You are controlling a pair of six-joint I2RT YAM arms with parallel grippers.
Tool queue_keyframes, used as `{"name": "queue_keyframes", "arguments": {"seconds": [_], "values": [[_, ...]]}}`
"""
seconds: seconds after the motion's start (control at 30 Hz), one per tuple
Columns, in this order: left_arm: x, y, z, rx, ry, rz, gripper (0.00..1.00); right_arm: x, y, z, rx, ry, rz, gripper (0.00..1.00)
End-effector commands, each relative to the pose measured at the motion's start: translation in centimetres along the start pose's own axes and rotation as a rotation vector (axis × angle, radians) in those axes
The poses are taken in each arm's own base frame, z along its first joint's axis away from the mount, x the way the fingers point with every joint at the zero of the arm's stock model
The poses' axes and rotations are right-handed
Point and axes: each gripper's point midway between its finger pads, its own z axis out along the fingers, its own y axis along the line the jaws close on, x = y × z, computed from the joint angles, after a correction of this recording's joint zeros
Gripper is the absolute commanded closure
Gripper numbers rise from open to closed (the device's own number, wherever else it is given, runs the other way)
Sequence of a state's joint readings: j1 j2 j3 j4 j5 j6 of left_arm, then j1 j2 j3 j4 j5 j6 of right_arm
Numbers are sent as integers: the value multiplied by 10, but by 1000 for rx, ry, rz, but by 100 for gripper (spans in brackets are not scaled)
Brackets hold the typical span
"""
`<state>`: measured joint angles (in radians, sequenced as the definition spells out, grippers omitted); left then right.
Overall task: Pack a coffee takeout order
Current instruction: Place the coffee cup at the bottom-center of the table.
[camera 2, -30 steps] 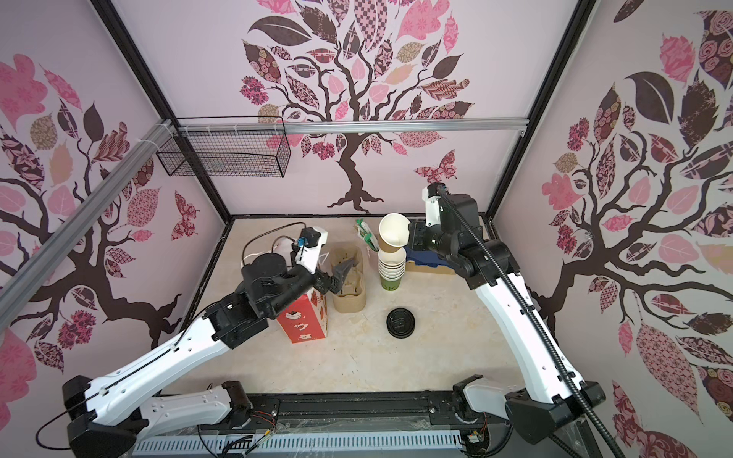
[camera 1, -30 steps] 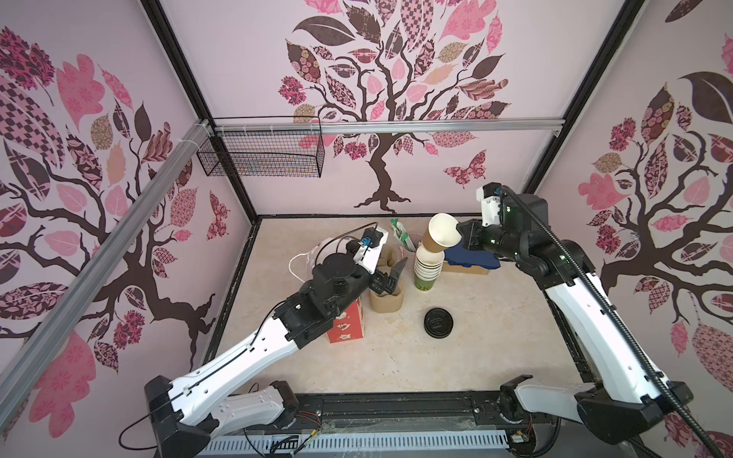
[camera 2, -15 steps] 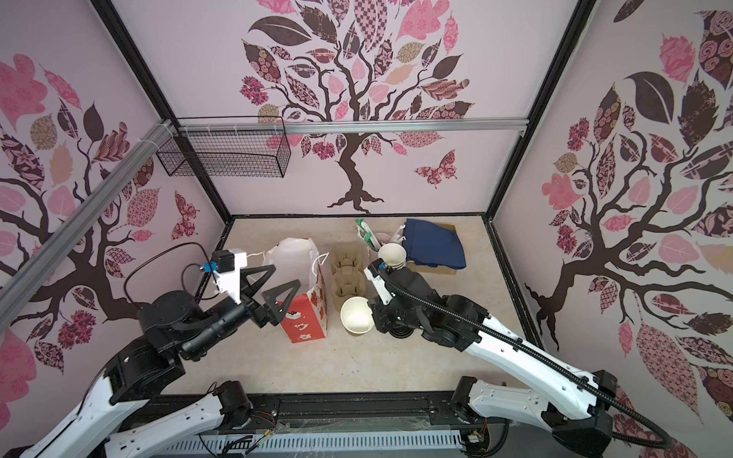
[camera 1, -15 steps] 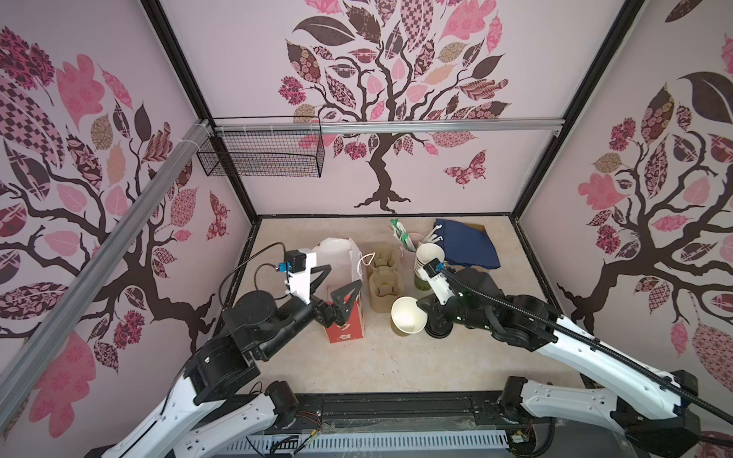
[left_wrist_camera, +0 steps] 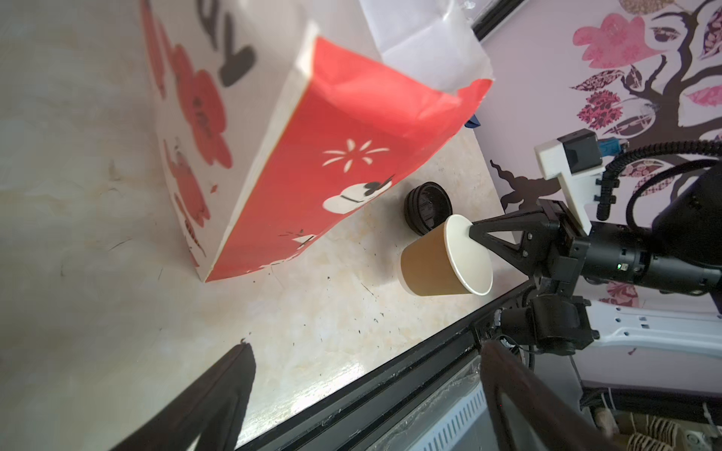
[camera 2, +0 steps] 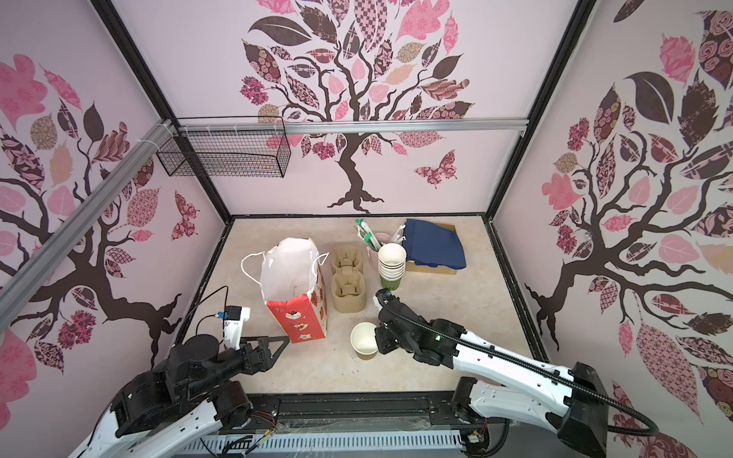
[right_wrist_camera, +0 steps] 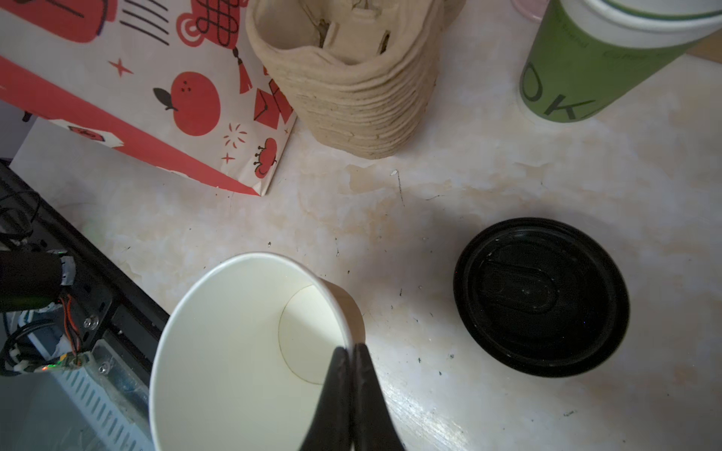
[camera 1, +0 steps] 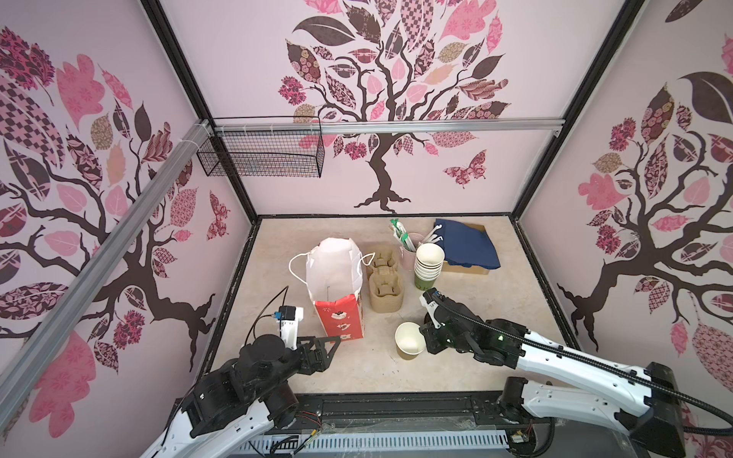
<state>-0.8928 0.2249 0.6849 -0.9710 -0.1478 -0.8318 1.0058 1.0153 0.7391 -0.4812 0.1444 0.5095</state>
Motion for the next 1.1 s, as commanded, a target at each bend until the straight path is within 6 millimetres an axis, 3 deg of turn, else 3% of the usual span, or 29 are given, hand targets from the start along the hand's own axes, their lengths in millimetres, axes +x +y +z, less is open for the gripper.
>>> {"name": "queue_keyframes", "arguments": {"seconds": [0.0, 0.23, 0.73, 0.83, 0.97, 1.07], "values": [[-7, 24, -8, -62, -101, -122, 6, -4, -8, 6, 55, -27, 62, 100], [-13, 33, -20, -53, -176, -161, 6, 6, -12, 23, 72, -6, 63, 99], [-18, 25, -17, -71, -156, -71, 5, 23, -22, 44, 121, 39, 51, 96], [-19, 22, -17, -65, -152, -61, 5, 24, -22, 45, 127, 44, 49, 89], [-20, 13, -15, -33, -138, -29, 5, 19, -21, 40, 123, 35, 49, 66], [-18, -15, -11, 84, -95, 58, 5, 9, -16, 29, 104, 9, 54, 56]]}}
